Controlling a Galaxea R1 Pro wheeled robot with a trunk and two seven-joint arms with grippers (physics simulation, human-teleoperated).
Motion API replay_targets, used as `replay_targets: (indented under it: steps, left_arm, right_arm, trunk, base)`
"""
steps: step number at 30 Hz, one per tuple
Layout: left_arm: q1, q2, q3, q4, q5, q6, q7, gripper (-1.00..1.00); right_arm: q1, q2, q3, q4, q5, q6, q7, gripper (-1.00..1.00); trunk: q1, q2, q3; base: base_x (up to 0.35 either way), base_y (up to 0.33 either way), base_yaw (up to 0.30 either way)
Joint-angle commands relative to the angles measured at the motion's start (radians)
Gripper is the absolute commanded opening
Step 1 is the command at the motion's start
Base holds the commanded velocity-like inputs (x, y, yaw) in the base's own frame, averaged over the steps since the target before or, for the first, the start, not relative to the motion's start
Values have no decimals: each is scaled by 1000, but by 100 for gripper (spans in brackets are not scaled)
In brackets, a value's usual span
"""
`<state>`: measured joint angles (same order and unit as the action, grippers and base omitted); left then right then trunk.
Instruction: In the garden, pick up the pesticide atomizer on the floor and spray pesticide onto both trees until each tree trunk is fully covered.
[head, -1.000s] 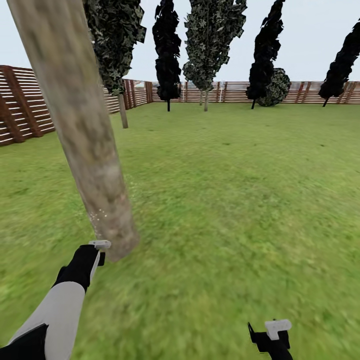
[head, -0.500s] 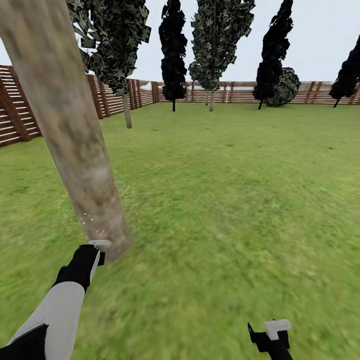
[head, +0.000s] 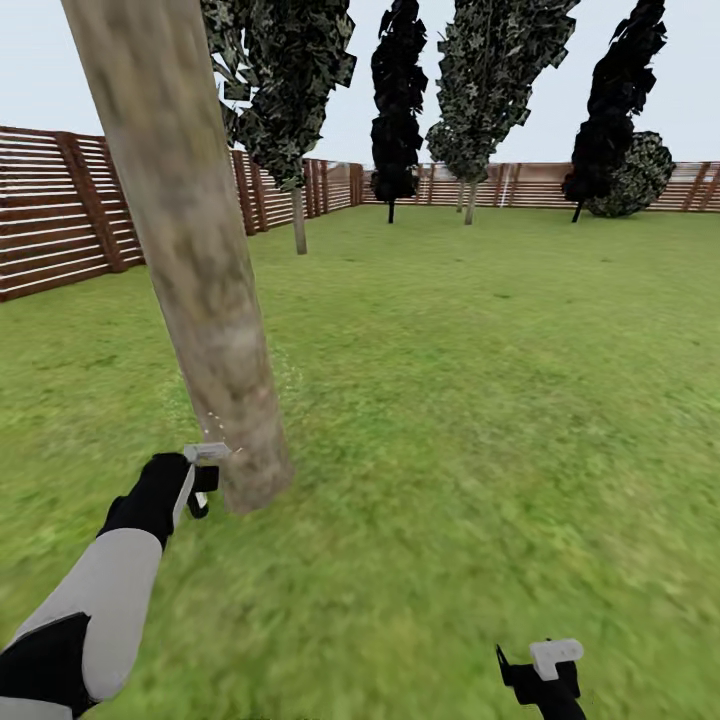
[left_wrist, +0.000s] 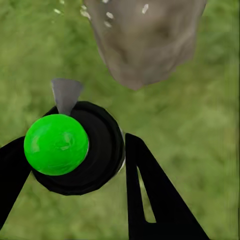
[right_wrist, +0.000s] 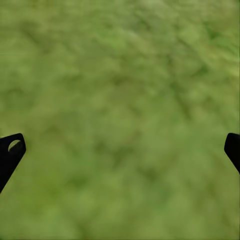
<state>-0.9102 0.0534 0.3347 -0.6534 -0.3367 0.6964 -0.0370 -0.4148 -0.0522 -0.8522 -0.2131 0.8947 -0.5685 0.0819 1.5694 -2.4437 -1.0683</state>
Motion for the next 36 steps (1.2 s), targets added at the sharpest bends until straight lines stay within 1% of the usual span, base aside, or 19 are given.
replay_targets:
  steps: [1, 2, 4, 5, 6, 7, 8, 9, 10, 11, 12, 13, 14, 16, 25, 27, 30, 32, 36]
  left_arm:
    - [-37, -1, -11, 0, -11, 25, -4, -100]
    - [-50, 9, -15, 1, -14, 38, -6, -100]
    - [-55, 21, -17, 2, -15, 43, -12, -100]
    - [-56, 15, -38, 3, -14, 52, -14, -100]
    - [-60, -11, -106, 2, -10, 91, -14, -100]
    - [-69, -42, -140, 1, -7, 120, -14, -100]
    - [-72, -49, -151, 0, -5, 131, -15, -100]
    - [-72, -44, -153, 1, -5, 134, -15, -100]
    - [-70, -13, -153, 2, -5, 137, -16, -100]
    - [-65, 37, -153, 3, -4, 138, -24, -100]
    - [-58, 71, -155, 4, -6, 138, -69, -100]
    - [-56, 78, -159, 3, -8, 137, -92, -100]
    - [-54, 79, -162, 2, -8, 138, -107, -100]
    - [-58, 71, -162, 2, -8, 137, -115, -100]
    - [-72, 68, -156, -1, -5, 138, -113, -100]
    - [-76, 69, -155, -1, -6, 143, -113, -100]
    - [-103, 71, -155, -2, -8, 159, -113, -100]
    - [-113, 68, -155, -2, -7, 162, -112, -100]
    - [-113, 66, -155, -2, -6, 163, -109, -100]
  right_arm:
    - [0, 0, -8, 0, 1, -4, 9, 100]
    - [-1, 0, -8, -1, 1, -4, 9, 100]
    - [-1, -1, -8, -1, 1, -4, 9, 100]
    - [0, -1, -8, -2, 1, -4, 9, 100]
    - [-1, -1, -8, -2, 1, -4, 9, 100]
    - [-1, -2, -8, -2, 1, -4, 9, 100]
    - [-1, -3, -8, -2, 1, -4, 9, 100]
    - [0, -3, -9, -2, 1, -4, 9, 100]
    - [0, -3, -9, -2, 1, -4, 9, 100]
    - [-1, -3, -8, -2, 1, -4, 9, 100]
    - [0, -3, -9, -2, 1, -4, 9, 100]
    - [-1, -3, -9, -2, 1, -4, 9, 100]
    - [-1, -3, -10, -2, 1, -4, 9, 100]
    - [-1, -4, -9, -2, 1, -4, 9, 100]
    - [0, -3, -8, -2, 1, -4, 9, 100]
    - [-1, -3, -8, -2, 1, -4, 9, 100]
    - [-1, -3, -8, -2, 1, -4, 9, 100]
    - [0, -3, -8, -2, 1, -4, 9, 100]
    - [-1, -3, -8, -2, 1, -4, 9, 100]
  trunk:
    - [0, 0, -1]
    - [0, 0, -1]
    - [0, 0, -1]
    - [0, 0, -1]
    - [0, 0, -1]
    - [0, 0, -1]
    - [0, 0, -1]
    - [0, 0, -1]
    - [0, 0, -1]
    - [0, 0, -1]
    - [0, 0, -1]
    - [0, 0, -1]
    - [0, 0, -1]
    - [0, 0, -1]
    - [0, 0, -1]
    - [0, 0, -1]
    - [0, 0, -1]
    - [0, 0, -1]
    - [0, 0, -1]
  base:
    - [0, 0, 190]
    - [0, 0, 62]
    - [0, 0, 24]
    - [0, 0, 7]
    - [0, 0, 2]
    - [0, 0, 0]
    - [0, 0, 0]
    - [0, 0, 0]
    - [0, 0, 0]
    - [0, 0, 0]
    - [0, 0, 0]
    - [0, 0, 0]
    - [0, 0, 0]
    - [29, -146, 0]
    - [33, -270, 11]
    - [-77, -274, 206]
    - [-100, -272, 265]
    - [156, -232, 276]
    - [239, -183, 182]
